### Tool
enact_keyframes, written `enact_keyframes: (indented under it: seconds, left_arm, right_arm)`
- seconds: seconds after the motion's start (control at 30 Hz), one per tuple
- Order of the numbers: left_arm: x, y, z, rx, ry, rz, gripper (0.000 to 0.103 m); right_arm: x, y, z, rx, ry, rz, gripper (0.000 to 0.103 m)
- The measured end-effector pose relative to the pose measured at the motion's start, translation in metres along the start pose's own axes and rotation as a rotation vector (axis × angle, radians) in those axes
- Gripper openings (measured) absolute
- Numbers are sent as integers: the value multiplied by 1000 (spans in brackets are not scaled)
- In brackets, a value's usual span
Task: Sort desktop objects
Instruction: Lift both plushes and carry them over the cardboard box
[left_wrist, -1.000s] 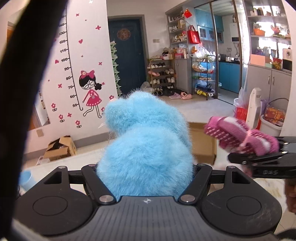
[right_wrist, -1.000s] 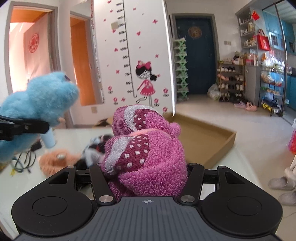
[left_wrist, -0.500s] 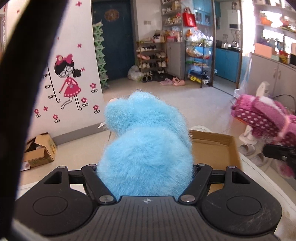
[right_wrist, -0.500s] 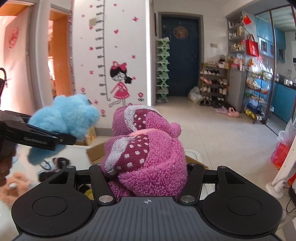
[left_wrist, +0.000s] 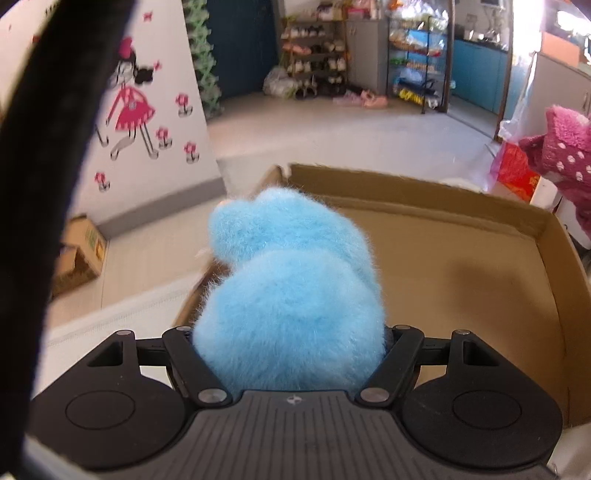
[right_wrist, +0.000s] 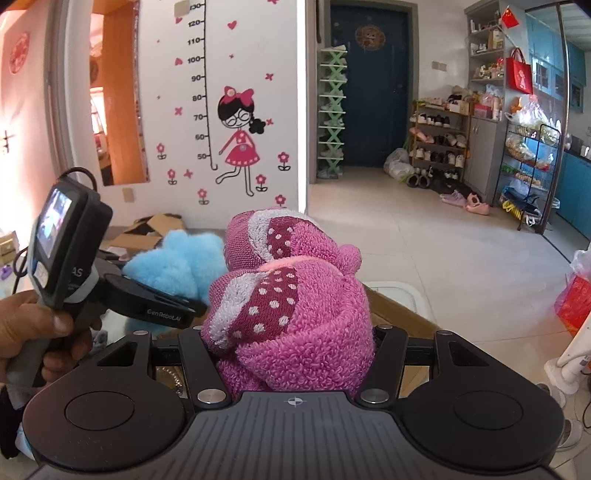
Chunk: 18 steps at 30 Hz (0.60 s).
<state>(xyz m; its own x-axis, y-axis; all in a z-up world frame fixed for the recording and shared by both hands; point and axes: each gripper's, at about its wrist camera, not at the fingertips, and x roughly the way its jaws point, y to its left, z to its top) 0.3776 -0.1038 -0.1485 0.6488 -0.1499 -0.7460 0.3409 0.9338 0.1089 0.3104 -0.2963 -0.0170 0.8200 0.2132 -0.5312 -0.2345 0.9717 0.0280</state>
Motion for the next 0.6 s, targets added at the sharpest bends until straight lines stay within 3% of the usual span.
enact_keyframes:
  seconds: [0.13,0.37,0.6]
  left_arm:
    - [-3,-2,-3,-17,45,33,69]
    - [-32,16,-25,-129,86,15,70]
    - [-39,31,-1,-127,16,11,69]
  right_arm:
    - [-1,4,-5,4,6,21,63]
    - [-2,15,-10,11,21,48,63]
    - [9,31,1,8,33,65,63]
